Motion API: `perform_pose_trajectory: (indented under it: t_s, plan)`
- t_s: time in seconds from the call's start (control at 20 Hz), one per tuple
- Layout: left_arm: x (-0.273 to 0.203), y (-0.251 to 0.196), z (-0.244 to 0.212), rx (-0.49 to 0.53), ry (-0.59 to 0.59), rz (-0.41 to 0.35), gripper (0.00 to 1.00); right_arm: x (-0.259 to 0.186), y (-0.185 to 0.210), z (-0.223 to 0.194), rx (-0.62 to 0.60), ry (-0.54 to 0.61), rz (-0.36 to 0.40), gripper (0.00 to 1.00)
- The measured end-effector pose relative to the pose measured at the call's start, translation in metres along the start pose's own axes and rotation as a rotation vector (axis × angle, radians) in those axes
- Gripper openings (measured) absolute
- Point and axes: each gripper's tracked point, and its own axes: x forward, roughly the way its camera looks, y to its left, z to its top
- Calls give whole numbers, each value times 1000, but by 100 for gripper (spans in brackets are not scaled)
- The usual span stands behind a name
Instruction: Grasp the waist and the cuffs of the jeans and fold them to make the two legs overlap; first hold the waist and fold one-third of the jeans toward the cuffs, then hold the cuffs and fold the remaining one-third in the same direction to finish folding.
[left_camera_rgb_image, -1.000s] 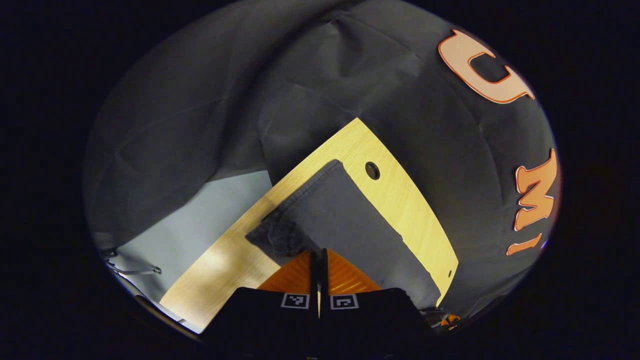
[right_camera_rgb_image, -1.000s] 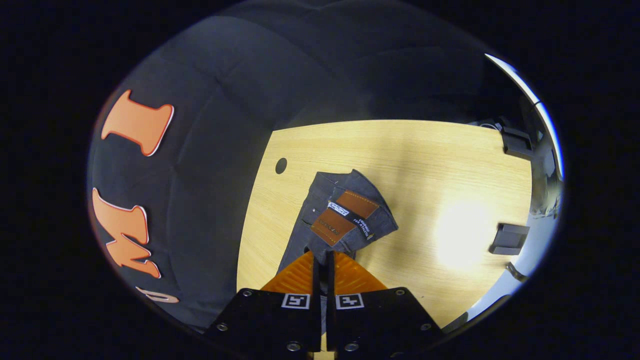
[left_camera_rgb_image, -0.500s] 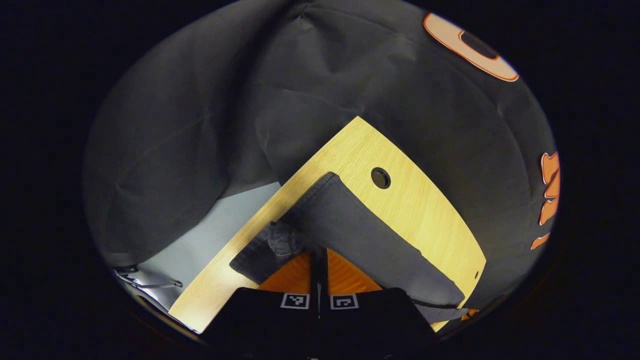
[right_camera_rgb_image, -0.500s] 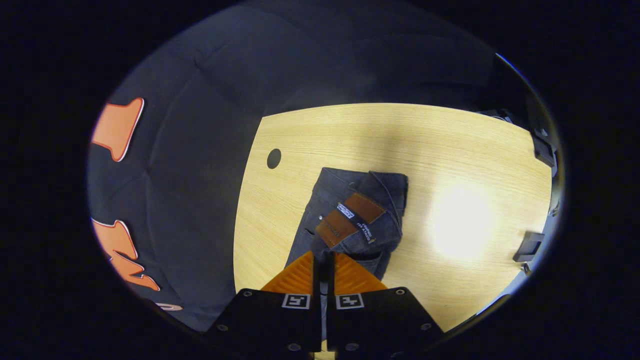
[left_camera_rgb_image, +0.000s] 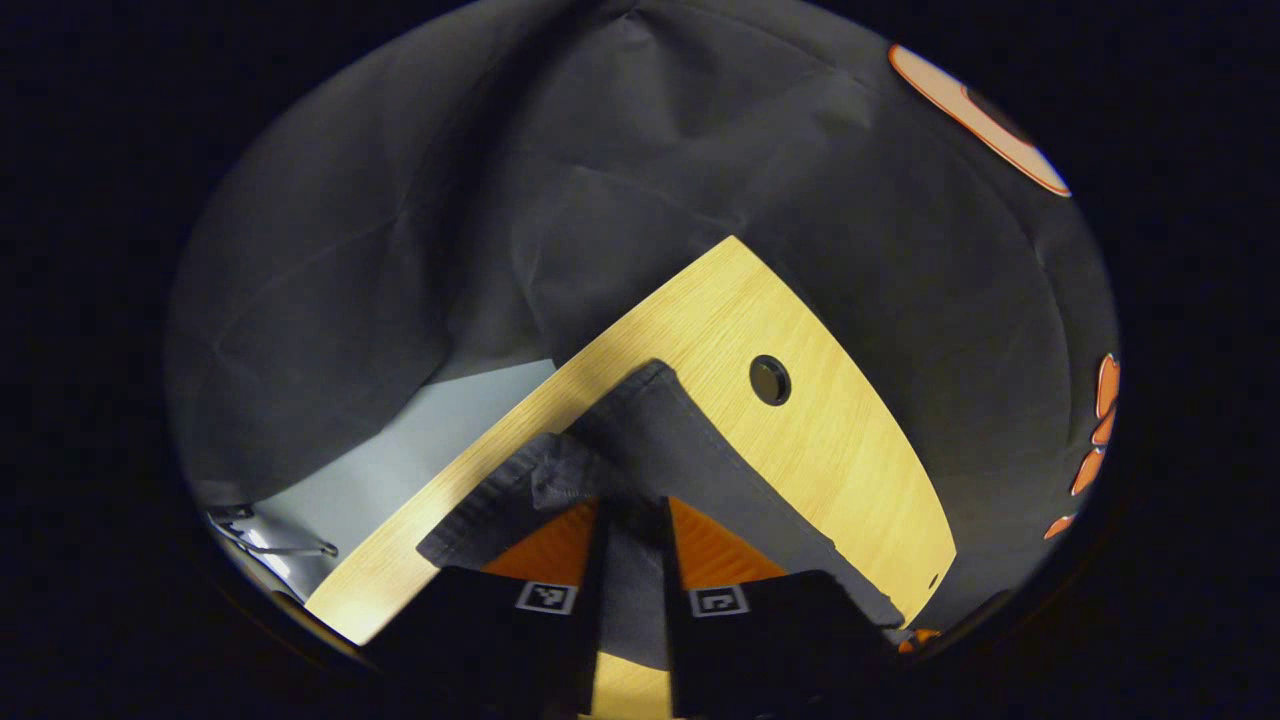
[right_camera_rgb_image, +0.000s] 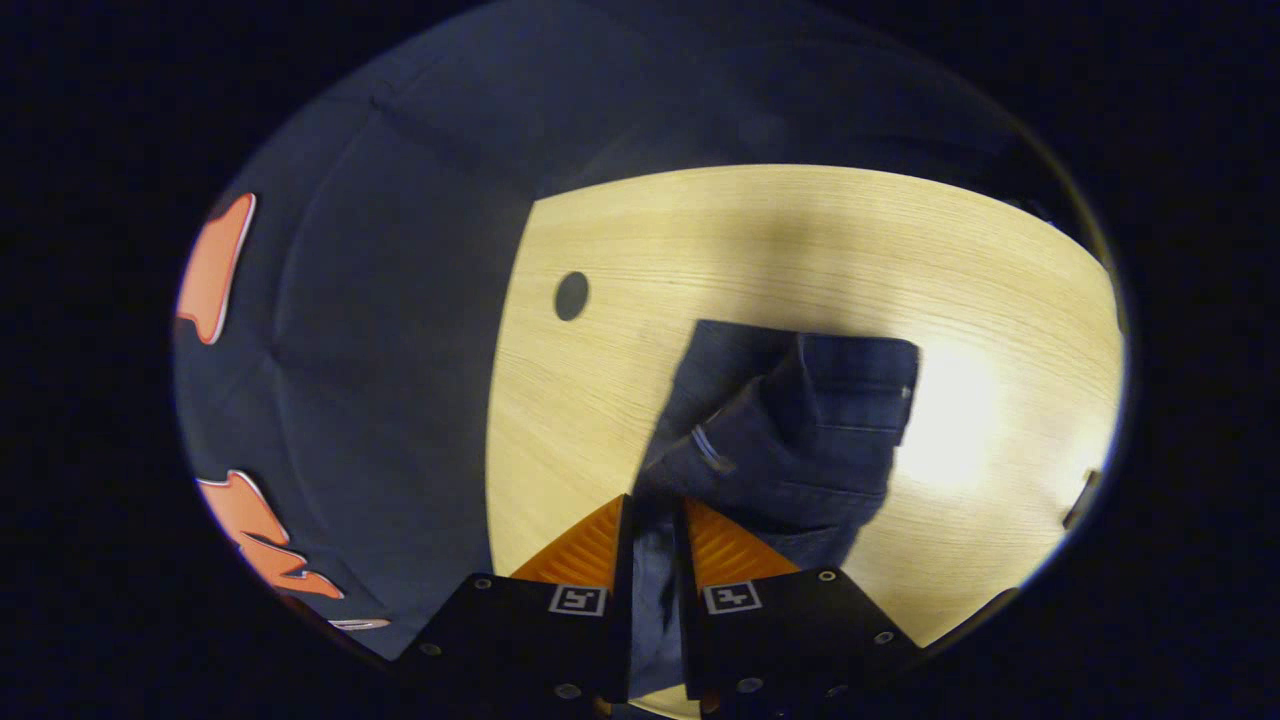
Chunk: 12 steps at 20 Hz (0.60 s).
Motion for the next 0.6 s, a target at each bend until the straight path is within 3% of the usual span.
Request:
perform_pose_trajectory:
  t_s: [0.05,0.25,0.3,0.35,0.4,0.45,0.5,0.55,0.6]
  plan:
    - [-3,-7,8,20,-33,-21,42,-4,15,10,5,-32,46,22]
    - [-18,-19,17,97,-76,-6,89,-19,-2,32,-111,-85,-49,36]
    - [-23,-21,15,111,-66,-5,89,-20,-8,37,-129,-95,-72,45]
    - [-17,-20,13,131,-68,-5,96,-23,-15,40,-154,-103,-102,51]
    - [-21,-22,13,158,-78,-3,96,-25,-20,39,-178,-114,-128,65]
    - [-23,-24,13,190,-94,-4,98,-28,-24,40,-202,-116,-148,70]
    - [-27,-26,14,226,-109,-3,98,-31,-33,40,-223,-120,-160,67]
    - [-30,-30,11,259,-120,-1,99,-34,-39,39,-242,-118,-178,82]
    - [-35,-35,8,293,-128,4,99,-31,-48,40,-258,-123,-199,88]
